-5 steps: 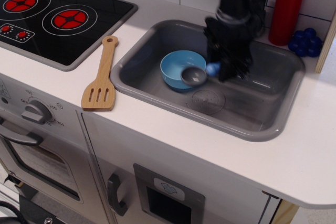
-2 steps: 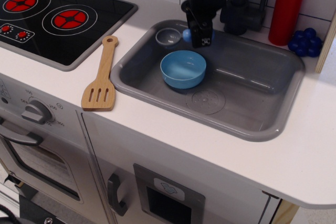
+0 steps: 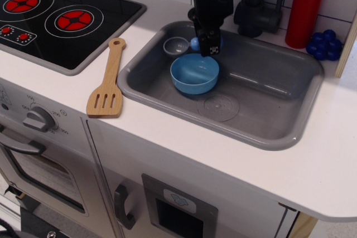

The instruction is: Put spoon in bowl sink

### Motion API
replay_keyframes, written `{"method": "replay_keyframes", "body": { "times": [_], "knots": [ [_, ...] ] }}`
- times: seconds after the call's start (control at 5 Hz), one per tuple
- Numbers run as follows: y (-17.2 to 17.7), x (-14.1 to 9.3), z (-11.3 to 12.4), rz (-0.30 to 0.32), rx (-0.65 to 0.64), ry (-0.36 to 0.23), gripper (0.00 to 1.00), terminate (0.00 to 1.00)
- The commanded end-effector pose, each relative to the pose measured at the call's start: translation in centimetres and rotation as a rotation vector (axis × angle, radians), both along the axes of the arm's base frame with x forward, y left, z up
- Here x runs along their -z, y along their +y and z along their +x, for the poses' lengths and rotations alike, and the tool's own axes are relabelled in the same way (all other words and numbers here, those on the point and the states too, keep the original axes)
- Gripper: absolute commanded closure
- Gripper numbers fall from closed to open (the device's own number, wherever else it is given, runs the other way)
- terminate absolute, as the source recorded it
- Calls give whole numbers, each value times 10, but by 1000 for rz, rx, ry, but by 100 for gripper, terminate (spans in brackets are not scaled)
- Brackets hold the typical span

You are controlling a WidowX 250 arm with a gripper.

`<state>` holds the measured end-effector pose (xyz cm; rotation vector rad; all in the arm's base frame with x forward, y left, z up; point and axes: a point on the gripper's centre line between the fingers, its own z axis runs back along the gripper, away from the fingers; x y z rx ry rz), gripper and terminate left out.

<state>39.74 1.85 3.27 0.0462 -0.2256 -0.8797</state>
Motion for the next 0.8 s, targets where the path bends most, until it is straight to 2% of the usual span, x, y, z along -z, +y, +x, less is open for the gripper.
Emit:
{"method": "replay_keyframes", "body": {
  "times": [0.0,0.2,0.4,0.6],
  "knots": [
    [5,-6,8,21,-30,-59,100,0],
    [4,-3,12,16,-75,-48,0,0],
    [5,-7,17,11,-126,-46,0,0],
    [8,-20,16,2,-157,-77,0,0]
  ]
}}
